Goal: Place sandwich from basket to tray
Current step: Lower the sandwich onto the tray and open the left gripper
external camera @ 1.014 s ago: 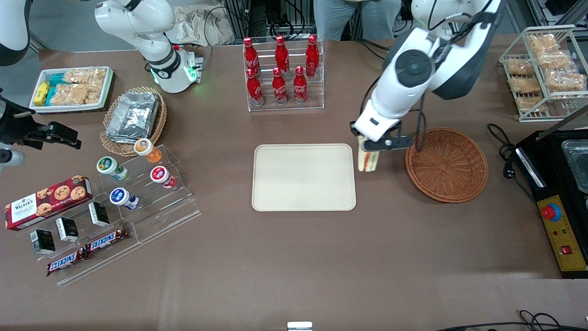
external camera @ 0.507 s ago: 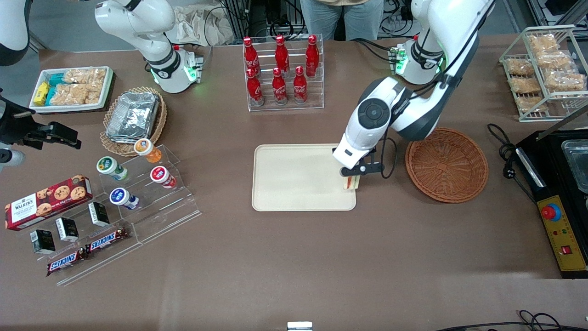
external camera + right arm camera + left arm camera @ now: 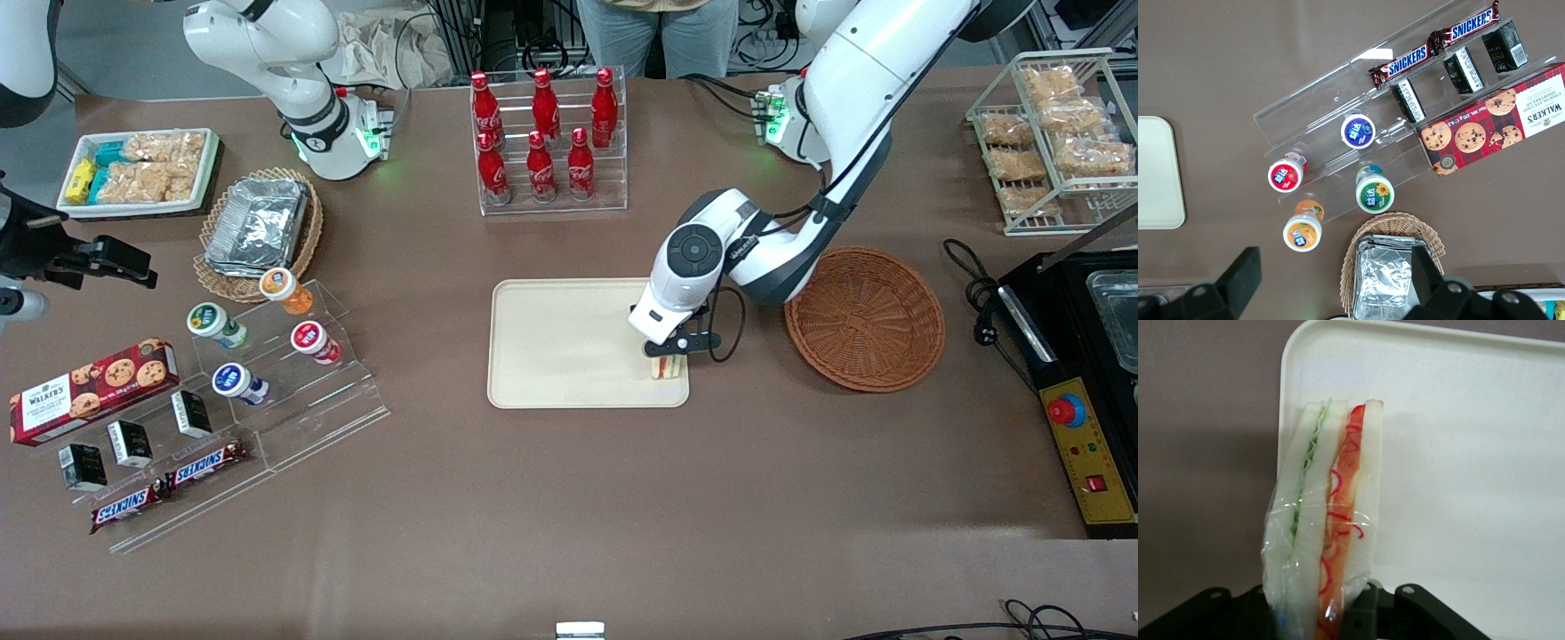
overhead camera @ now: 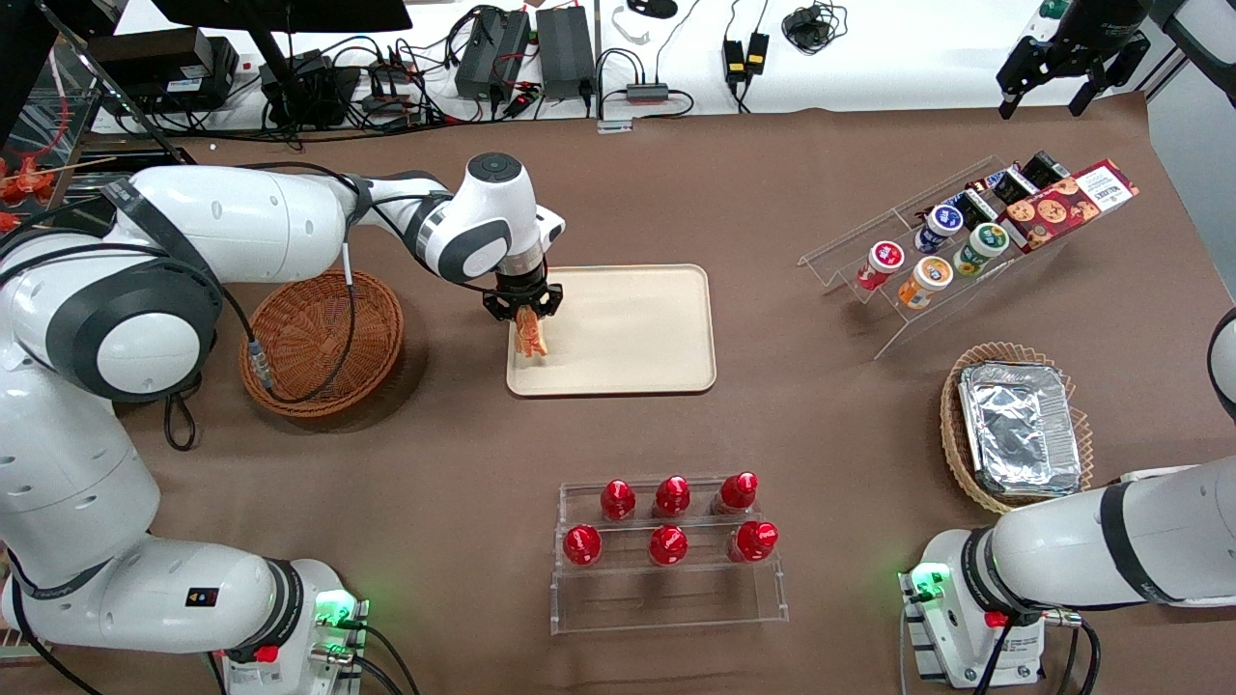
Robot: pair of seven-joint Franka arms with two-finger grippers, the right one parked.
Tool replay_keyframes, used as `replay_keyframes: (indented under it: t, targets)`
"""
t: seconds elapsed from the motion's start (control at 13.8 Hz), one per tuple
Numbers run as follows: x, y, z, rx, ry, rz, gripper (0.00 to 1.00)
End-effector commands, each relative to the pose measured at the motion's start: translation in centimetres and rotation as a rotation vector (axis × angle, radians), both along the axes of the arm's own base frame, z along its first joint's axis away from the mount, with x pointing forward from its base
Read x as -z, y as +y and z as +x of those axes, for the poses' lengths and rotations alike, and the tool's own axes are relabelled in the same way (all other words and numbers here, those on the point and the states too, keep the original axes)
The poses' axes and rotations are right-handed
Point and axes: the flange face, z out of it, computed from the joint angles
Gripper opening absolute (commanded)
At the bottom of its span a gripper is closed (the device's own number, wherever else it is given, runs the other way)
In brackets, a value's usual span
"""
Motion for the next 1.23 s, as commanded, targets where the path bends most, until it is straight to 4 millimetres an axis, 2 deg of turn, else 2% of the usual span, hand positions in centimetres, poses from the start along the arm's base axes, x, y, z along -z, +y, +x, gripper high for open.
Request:
replay_keyframes:
  t: [0.0,0.29,0.36,0.43,0.51,0.58,1.01,1.16]
  targets:
    - [0.7,-0.6,0.3,-0.001,-0.014,0.002,0.00]
    - [1.7,-0.7,0.2,0.015,-0.020,-0.001,0.00]
    - [2.0,-0.7,0.2,0.027,-0.022,0.006,0.08]
    - [2.2,-0.8,0.1,0.035,-0.023,0.007,0.41]
    - [2.2,-0.7,0.1,0.037,-0.022,0.008,0.84]
    - [2.3,-0.6,0.2,0.038,-0.020,0.009,0.99]
    - [2.2,-0.7,0.1,0.039,-0.022,0.008,1.00]
    - [1.7,-0.4,0.6,0.032,-0.025,0.010,1.00]
